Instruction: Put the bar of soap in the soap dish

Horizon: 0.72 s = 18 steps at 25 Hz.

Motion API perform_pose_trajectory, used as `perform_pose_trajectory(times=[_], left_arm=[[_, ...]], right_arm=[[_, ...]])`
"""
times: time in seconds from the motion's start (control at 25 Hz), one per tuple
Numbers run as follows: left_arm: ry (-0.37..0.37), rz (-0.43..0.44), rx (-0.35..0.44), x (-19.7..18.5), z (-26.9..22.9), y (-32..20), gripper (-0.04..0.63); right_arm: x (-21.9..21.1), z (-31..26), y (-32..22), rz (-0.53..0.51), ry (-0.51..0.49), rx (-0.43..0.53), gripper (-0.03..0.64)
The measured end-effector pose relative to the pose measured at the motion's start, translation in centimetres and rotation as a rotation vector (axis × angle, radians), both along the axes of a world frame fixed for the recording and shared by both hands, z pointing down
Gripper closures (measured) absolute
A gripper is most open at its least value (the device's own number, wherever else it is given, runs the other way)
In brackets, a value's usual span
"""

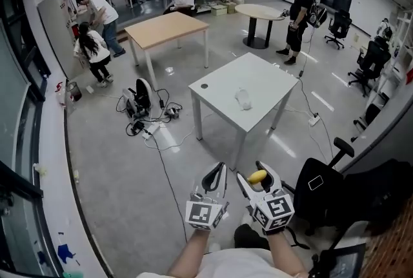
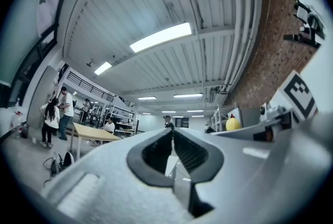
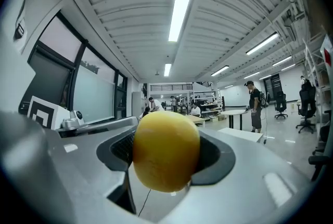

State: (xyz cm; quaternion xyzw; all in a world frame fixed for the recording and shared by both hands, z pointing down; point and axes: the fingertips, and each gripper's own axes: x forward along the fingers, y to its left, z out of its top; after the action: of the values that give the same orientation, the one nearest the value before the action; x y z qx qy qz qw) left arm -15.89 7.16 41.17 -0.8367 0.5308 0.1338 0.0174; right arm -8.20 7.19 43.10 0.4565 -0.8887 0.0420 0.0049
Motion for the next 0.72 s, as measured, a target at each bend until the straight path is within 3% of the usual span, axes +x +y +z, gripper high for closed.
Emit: perform_pose_trajectory(times=[0.16, 0.36, 0.52, 0.72], left_arm=[[-0.025, -0.036, 0.022, 1.0, 1.2, -4.8, 0.584], [-0.046, -0.056, -0.006, 3.0, -0.2, -12.4, 0.586], [-0.068, -0.081, 0.042, 5.9, -1.3, -17.5, 0.589], [-0.086, -0.081, 0.014, 9.2, -0.8, -22.0, 0.592]], right_arm=[[1.3, 0.5, -5.1, -0.026, -0.018, 0.006, 0.325], [2.9, -0.7, -12.5, -0.056, -0.036, 0.024, 0.325], [6.3, -1.8, -17.9, -0.061, -0.051, 0.045, 0.325], [10.0, -1.7, -22.9, -0.045, -0.075, 0.029, 0.325]])
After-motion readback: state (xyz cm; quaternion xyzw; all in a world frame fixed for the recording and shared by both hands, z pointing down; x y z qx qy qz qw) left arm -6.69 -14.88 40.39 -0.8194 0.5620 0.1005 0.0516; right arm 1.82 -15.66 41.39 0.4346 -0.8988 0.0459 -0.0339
